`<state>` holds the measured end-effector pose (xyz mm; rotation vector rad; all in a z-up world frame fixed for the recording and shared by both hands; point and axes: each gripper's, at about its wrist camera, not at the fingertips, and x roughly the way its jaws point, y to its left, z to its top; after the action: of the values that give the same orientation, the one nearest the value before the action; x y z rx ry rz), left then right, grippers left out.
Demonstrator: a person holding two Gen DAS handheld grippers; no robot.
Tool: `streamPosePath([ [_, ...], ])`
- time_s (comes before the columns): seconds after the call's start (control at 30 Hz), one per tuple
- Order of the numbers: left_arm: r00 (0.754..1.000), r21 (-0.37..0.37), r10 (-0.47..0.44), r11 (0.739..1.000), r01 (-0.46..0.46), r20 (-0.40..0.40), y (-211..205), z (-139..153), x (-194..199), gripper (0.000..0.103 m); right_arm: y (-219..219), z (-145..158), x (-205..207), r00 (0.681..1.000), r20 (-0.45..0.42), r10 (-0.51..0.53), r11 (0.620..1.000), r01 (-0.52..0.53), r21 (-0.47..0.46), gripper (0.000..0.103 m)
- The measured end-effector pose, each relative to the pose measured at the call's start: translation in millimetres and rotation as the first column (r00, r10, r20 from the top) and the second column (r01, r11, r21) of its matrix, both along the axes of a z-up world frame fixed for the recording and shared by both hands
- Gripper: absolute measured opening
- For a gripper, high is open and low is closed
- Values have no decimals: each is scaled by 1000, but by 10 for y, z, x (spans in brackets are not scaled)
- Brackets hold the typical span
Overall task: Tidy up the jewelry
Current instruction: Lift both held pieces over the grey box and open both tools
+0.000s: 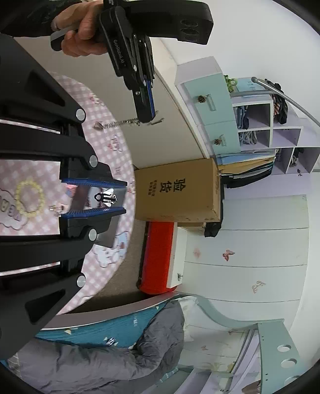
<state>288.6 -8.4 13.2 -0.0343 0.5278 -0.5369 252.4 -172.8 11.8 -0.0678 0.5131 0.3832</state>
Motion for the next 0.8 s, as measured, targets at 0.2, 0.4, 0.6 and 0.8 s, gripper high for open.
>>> streamPosePath([
  [0.2,1000,16,-3,1000,3,-10,-174,142,296,5,-15,113,290,1000,-9,1,1000,0,13,14],
  [0.4,998,39,10,999,-8,-61,-349,27,632,5,-108,-52,674,997,-81,-19,999,22,44,14],
  [0.6,992,76,25,997,-16,-121,-493,-223,910,5,-122,-309,1010,985,-170,-26,996,40,76,14],
  [0.8,984,114,84,991,-66,-157,-509,-384,1102,10,-170,-470,1162,975,-215,-57,991,82,108,25],
])
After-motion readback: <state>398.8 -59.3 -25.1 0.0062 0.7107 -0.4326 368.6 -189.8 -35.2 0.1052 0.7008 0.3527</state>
